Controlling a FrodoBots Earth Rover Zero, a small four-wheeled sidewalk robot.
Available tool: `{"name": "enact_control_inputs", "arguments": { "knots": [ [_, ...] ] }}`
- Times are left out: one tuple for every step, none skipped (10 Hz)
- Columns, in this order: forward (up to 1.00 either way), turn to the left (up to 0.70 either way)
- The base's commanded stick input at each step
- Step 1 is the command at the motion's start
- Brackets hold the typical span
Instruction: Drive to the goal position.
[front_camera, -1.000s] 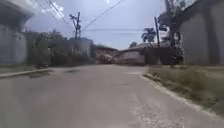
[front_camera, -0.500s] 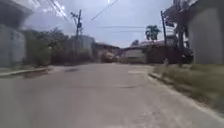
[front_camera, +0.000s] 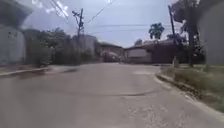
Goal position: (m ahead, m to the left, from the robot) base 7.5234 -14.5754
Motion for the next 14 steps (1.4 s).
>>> {"name": "enact_control_inputs", "arguments": {
  "knots": [
    [1.0,0.0],
    [1.0,0.0],
    [1.0,0.0],
    [1.0,0.0],
    [1.0,-0.14],
    [1.0,-0.4],
    [1.0,-0.4],
    [1.0,-0.4],
    [1.0,-0.37],
    [1.0,-0.25],
    [1.0,0.0],
    [1.0,0.0],
    [1.0,0.0],
    [1.0,0.0]
  ]
}}
